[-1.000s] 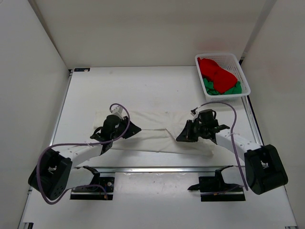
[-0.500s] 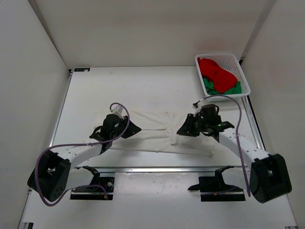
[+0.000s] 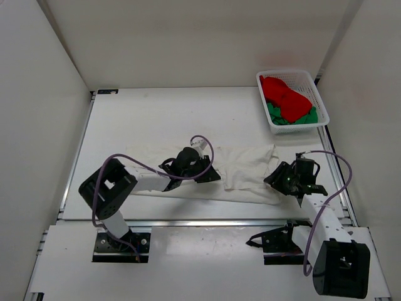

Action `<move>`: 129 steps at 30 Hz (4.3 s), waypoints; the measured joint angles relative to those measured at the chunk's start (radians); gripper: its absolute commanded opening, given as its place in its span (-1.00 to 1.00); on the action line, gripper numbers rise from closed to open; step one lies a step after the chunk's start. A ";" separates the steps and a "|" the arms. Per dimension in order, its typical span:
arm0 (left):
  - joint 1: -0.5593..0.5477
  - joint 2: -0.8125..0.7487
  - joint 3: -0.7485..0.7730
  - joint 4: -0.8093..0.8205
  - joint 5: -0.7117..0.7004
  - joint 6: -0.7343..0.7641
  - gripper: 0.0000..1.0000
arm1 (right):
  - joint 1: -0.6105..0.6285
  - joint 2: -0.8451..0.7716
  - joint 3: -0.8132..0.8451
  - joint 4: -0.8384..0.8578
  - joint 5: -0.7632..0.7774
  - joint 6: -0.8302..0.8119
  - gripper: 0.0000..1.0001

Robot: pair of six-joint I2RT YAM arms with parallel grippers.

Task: Fold and stack the t-shirts
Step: Fold the other side of the tshirt into a rectangle

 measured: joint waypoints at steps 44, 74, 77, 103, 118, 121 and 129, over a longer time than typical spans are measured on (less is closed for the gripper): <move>-0.145 0.027 -0.043 0.047 -0.030 -0.089 -0.10 | 0.069 -0.161 0.023 -0.333 -0.152 0.115 -1.00; -0.119 0.109 0.031 0.056 -0.069 -0.231 -1.00 | 0.028 -0.131 -0.035 -0.171 -0.143 0.085 -0.99; -0.097 0.058 -0.004 0.059 -0.039 -0.230 -1.00 | 0.021 -0.131 -0.012 -0.201 -0.129 0.077 -1.00; -0.007 0.011 -0.079 -0.009 0.143 -0.157 -0.09 | 0.012 -0.005 0.204 -0.380 -0.157 -0.039 -0.33; 0.289 0.139 0.179 0.002 0.112 -0.086 -0.08 | -0.138 0.452 0.280 0.277 -0.039 0.016 -0.28; 0.347 0.204 0.169 0.005 0.115 -0.098 -0.09 | -0.163 0.517 0.264 0.372 -0.079 0.042 -0.30; 0.375 0.239 0.128 0.058 0.143 -0.116 -0.10 | -0.174 0.633 0.215 0.617 -0.212 0.131 -0.30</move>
